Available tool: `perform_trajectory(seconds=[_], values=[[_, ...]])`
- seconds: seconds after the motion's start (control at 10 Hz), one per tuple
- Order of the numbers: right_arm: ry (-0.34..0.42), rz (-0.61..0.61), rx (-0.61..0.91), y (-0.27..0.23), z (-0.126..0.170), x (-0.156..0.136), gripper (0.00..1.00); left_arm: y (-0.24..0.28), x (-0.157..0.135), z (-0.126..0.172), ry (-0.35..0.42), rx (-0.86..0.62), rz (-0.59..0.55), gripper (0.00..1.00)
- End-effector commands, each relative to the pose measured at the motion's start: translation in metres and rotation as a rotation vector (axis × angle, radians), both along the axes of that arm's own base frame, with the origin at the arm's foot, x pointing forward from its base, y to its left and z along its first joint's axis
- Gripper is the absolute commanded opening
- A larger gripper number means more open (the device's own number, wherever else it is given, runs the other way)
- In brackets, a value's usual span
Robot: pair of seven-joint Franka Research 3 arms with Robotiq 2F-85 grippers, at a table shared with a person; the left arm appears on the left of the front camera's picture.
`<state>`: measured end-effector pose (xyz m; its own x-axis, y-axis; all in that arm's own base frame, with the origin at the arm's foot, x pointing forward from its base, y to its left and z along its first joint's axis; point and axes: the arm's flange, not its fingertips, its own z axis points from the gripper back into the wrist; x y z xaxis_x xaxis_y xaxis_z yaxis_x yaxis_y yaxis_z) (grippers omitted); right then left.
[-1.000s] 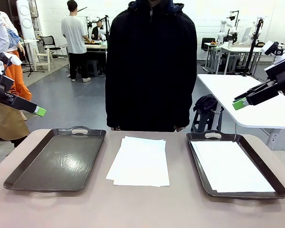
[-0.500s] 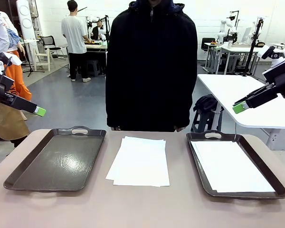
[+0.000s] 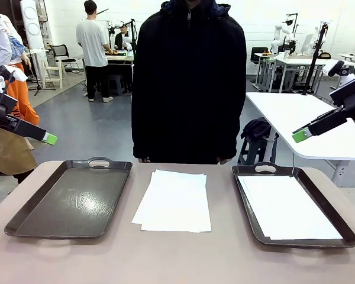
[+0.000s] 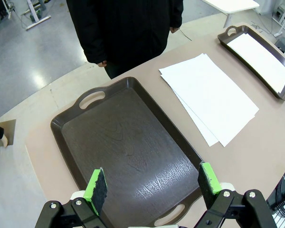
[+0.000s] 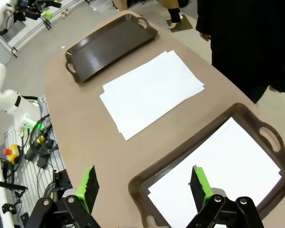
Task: Sort the A4 documents.
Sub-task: Receive the A4 Paper.
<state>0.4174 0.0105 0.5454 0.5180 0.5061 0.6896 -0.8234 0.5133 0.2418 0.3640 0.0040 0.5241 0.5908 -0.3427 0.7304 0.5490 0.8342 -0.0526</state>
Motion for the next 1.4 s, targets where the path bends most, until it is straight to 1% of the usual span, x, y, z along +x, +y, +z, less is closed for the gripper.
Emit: perform_trajectory(seconds=[0.0, 0.1, 0.2, 1.3], values=[[0.034, -0.026, 0.014, 0.0023, 0.0034, 0.0064, 1.0, 0.001, 0.0015, -0.0023, -0.004, -0.011, -0.001, 1.0], [0.037, -0.03, 0.019, 0.0018, 0.003, 0.0062, 1.0, 0.001, 0.0015, -0.0023, -0.004, -0.011, -0.001, 1.0], [0.007, -0.007, 0.0, -0.0008, -0.001, 0.0015, 1.0, 0.001, 0.0015, -0.0023, -0.004, -0.011, -0.001, 1.0], [0.007, -0.007, 0.0, -0.0008, -0.001, 0.0015, 1.0, 0.001, 0.0015, -0.0023, -0.004, -0.011, -0.001, 1.0]])
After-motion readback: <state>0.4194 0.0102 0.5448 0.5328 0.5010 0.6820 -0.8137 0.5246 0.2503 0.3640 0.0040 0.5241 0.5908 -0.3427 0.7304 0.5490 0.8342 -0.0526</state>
